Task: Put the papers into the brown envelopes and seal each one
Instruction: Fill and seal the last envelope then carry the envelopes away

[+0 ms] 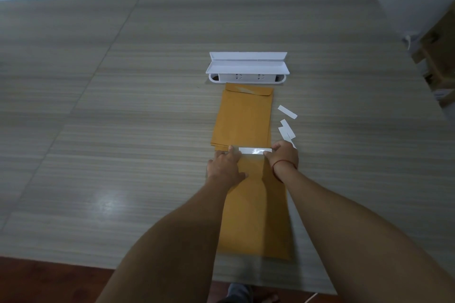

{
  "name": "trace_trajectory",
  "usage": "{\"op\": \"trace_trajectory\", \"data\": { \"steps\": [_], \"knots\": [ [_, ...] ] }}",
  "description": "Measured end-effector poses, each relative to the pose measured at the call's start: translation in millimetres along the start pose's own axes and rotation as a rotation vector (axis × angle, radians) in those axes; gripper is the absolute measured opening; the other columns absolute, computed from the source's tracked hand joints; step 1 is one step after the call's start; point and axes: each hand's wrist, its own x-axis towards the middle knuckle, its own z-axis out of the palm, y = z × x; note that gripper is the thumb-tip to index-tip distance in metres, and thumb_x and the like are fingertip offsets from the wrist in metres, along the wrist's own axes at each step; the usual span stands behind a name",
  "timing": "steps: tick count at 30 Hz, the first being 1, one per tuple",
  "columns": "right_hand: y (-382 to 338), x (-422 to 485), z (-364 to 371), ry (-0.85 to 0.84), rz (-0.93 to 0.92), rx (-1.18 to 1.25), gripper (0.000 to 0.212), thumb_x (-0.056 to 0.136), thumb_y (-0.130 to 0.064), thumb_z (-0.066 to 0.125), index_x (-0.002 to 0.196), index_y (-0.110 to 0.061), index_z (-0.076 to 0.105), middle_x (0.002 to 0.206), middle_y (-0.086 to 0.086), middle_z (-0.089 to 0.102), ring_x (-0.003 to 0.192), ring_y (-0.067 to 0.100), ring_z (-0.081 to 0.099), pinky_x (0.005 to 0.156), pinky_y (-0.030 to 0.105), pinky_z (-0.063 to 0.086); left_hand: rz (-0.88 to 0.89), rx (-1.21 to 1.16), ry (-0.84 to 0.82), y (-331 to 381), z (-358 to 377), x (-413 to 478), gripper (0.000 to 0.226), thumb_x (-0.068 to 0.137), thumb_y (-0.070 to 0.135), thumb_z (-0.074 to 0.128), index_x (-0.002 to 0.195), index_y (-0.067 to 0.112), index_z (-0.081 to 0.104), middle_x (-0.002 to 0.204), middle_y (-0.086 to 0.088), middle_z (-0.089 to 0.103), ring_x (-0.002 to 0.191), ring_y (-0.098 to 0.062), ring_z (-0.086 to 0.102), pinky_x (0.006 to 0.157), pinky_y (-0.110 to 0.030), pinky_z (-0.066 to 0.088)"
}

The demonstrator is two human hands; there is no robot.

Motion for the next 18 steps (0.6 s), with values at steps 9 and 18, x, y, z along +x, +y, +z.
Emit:
{"op": "trace_trajectory", "data": {
  "steps": [9, 18],
  "knots": [
    [2, 0, -2, -0.027, -0.04, -0.016, 0.008, 0.085, -0.021, 0.068, 0.088, -0.017, 0.062, 0.098, 0.002, 0.068, 0.092, 0.023, 0.062, 0.07, 0.024, 0.039, 0.026, 0.04, -0.018, 0, 1, 4, 0.084, 0.084, 0.053, 0.061, 0.15, 0.02, 0.019, 0.15, -0.007, 0.035, 0.139, -0.026, 0.027, 0.106, -0.045, 0.036],
    [34, -8, -14, -0.008, -0.248, 0.079, 0.012, 0.087, -0.021, 0.065, 0.081, -0.016, 0.056, 0.081, 0.004, 0.063, 0.082, 0.025, 0.062, 0.075, 0.035, 0.052, 0.009, 0.039, -0.054, 2, 1, 7, 0.079, 0.084, 0.051, 0.063, 0.148, 0.024, 0.026, 0.156, -0.002, 0.025, 0.14, -0.027, 0.025, 0.106, -0.048, 0.035]
  ]
}}
